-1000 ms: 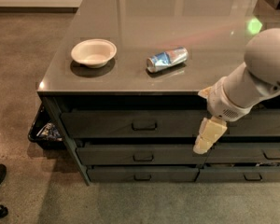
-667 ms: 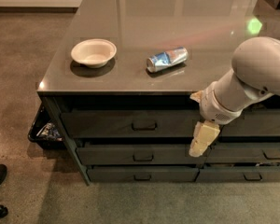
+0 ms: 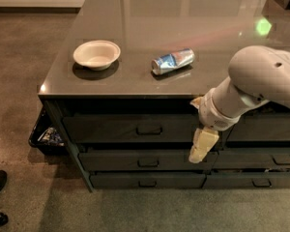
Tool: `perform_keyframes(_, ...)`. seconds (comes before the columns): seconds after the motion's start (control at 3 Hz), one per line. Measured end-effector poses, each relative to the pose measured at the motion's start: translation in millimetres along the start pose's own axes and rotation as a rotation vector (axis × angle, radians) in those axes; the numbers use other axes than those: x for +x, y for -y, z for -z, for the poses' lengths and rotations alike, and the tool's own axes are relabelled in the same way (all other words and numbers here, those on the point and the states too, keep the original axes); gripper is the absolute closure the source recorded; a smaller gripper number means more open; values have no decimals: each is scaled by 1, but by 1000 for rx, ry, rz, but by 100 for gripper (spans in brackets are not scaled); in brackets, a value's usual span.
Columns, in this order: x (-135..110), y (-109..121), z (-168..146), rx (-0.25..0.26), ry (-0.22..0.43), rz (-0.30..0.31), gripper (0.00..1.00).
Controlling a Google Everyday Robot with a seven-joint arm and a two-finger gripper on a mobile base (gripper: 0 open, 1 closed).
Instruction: Open top drawer
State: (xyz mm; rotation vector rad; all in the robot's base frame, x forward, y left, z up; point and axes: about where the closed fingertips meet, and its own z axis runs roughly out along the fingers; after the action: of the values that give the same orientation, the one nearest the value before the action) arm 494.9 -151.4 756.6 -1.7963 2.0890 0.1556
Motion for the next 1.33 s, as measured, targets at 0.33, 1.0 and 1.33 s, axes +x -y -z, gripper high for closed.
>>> perform_keyframes(0.33,-3,-1,-24,-25,12,13,0)
perform_keyframes(1.0,-1,4,-72,-26,-6,44,0)
perform_keyframes(1.33,-2,21,-83,34,-26,73,0)
